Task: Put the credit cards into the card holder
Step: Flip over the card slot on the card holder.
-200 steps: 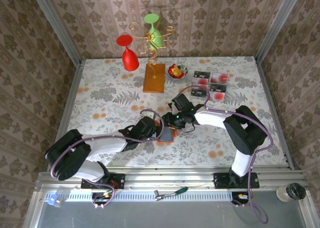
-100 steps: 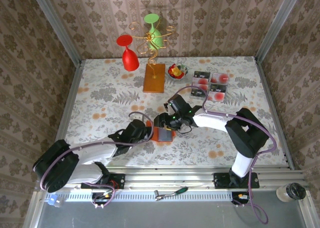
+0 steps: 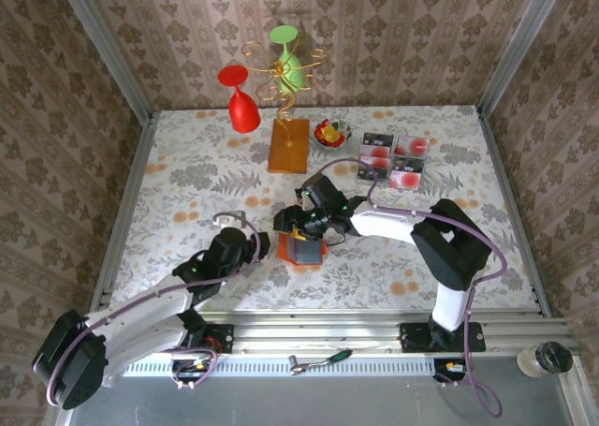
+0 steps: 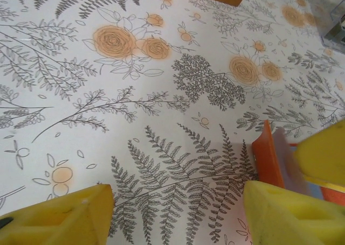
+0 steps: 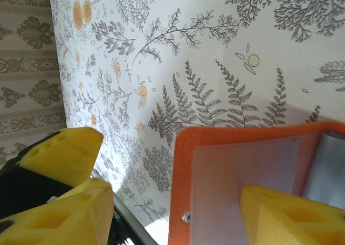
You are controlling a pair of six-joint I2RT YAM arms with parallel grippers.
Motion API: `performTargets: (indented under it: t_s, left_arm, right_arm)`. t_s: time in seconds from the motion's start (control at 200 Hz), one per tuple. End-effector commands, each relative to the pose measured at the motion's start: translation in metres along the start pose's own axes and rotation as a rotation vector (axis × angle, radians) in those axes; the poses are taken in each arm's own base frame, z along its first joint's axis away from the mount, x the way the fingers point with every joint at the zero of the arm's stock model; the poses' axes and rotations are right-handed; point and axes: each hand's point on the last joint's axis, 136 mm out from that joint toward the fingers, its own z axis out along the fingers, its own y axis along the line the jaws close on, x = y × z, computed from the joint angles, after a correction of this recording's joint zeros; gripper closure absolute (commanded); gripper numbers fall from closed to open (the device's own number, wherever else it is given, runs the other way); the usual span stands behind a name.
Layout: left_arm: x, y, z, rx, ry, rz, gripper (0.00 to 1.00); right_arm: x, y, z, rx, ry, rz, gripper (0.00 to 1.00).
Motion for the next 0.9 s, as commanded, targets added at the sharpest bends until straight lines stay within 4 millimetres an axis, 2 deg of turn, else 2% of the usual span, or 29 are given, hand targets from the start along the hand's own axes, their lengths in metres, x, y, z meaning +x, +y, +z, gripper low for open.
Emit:
performTargets:
  t_s: [0.0, 0.2, 0.625, 0.895]
  left_arm:
    - [0.008, 0.016, -0.004, -0.045, 0.015, -0.020, 0.34]
    - [0.007, 0.016, -0.008, -0.027, 0.021, -0.020, 0.34]
    - [0.028, 0.002, 0.011, 0.007, 0.102, 0.014, 0.34]
    - [0.034, -0.006, 0.016, 0.013, 0.115, 0.043, 0.34]
  right_arm:
    - [-0.001, 0.008, 0.014, -0.038, 0.018, 0.044, 0.35]
    - [-0.003, -0.001, 0.028, -0.028, 0.018, 0.087, 0.35]
    - [-0.006, -0.013, 0.026, -0.007, -0.034, 0.127, 0.37]
    - [-0.005, -0.016, 0.030, -0.010, -0.030, 0.143, 0.37]
